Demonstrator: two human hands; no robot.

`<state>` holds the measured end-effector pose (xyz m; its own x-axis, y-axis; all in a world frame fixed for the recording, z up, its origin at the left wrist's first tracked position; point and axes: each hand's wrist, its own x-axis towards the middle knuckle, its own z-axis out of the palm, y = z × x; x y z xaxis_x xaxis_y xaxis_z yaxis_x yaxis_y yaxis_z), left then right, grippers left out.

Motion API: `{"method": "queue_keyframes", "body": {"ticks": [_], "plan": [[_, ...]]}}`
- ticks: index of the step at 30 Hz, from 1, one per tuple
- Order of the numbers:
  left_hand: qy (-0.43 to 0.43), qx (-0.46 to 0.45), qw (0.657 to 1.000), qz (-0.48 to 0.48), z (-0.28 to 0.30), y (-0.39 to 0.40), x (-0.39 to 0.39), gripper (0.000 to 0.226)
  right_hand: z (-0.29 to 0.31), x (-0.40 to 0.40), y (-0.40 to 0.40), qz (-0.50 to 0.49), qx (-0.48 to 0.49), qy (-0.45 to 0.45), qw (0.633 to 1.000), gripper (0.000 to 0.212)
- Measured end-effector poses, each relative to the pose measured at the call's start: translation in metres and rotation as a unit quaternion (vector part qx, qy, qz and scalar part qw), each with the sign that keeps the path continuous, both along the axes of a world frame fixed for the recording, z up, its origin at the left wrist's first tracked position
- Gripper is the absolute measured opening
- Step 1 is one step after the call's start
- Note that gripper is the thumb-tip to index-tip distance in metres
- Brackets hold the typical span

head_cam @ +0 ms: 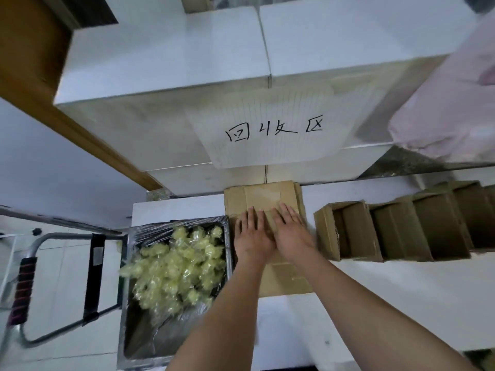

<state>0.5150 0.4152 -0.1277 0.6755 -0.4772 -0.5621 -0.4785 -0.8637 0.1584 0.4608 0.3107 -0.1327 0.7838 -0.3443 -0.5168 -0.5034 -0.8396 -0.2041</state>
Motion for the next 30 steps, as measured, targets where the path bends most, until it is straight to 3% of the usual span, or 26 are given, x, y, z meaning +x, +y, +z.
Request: {"method": "queue_keyframes", "body": {"ticks": [8,12,17,30], "plan": [[-0.052,-0.034,0.998,0.024,0.084,0.011,-0.016,0.058,0.091,-0.013,-0.005,-0.023,-0.008,-0.035,0.999,0.055],[-0.079,-0.013,0.997,-0.016,0.119,0.026,-0.038,0.057,0.136,-0.043,-0.002,-0.02,-0.036,0.019,0.999,0.057],[-0.065,-0.036,0.996,-0.057,0.157,0.034,-0.073,0.054,0.174,-0.09,0.013,-0.031,-0.074,0.0,0.997,0.051],[-0.051,-0.044,0.982,-0.176,0.168,0.057,-0.206,0.056,0.198,-0.253,0.049,-0.134,-0.122,0.0,0.983,0.056]]}}
